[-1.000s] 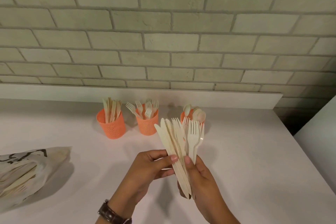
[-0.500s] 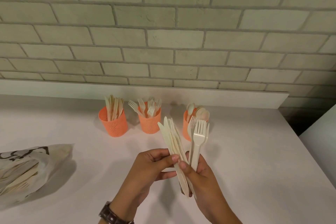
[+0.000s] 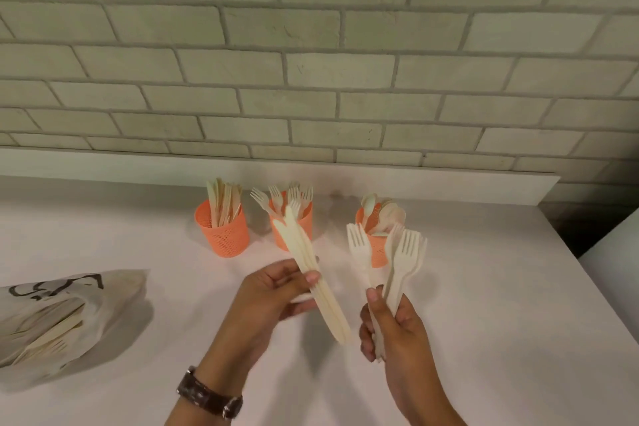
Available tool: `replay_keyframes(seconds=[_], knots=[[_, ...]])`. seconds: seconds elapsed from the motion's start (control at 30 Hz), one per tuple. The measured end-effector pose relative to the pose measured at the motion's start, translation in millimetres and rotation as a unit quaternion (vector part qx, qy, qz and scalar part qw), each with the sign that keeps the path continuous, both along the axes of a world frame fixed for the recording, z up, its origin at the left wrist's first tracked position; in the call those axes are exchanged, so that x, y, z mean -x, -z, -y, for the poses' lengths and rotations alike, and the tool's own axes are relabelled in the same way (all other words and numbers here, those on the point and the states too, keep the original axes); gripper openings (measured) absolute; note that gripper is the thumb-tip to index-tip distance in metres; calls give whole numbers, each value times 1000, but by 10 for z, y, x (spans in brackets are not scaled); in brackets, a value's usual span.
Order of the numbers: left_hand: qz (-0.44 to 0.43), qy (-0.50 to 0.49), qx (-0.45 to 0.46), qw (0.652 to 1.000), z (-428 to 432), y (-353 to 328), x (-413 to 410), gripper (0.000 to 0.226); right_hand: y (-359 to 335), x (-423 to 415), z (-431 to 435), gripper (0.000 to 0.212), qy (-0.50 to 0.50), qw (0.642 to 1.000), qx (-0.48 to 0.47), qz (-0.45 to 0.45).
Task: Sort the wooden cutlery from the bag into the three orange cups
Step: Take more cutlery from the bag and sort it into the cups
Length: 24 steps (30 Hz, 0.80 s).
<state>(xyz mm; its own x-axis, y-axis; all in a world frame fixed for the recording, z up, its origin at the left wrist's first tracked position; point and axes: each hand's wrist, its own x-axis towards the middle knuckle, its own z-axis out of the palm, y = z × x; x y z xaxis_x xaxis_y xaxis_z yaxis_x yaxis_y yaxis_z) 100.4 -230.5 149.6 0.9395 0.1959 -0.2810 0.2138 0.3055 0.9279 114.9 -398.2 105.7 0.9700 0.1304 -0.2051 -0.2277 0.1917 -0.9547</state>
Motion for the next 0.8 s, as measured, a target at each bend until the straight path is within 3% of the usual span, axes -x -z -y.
replay_keyframes(seconds=[0.13,0.33,0.43,0.53,0.63,0.8], knots=[[42,-144,-90,985,-667,4,-238,8,102,-65,72,11,10,1000,-14,-24],[70,-301,-278,909,-1571,2,-615,2,164,-89,-1,10,-24,997,-38,-62],[37,-313,-353,881,-1704,152,-838,13,184,-94,-32,8,-35,996,-41,-65],[-19,-280,-380,882,-1729,386,-986,18,176,-103,-52,8,-41,996,-44,-69],[-97,-233,-417,873,-1765,606,-1012,38,140,-97,-69,10,-44,995,-47,-75],[-98,-252,-449,852,-1649,614,-880,68,63,-93,-70,14,-22,994,-51,-91]])
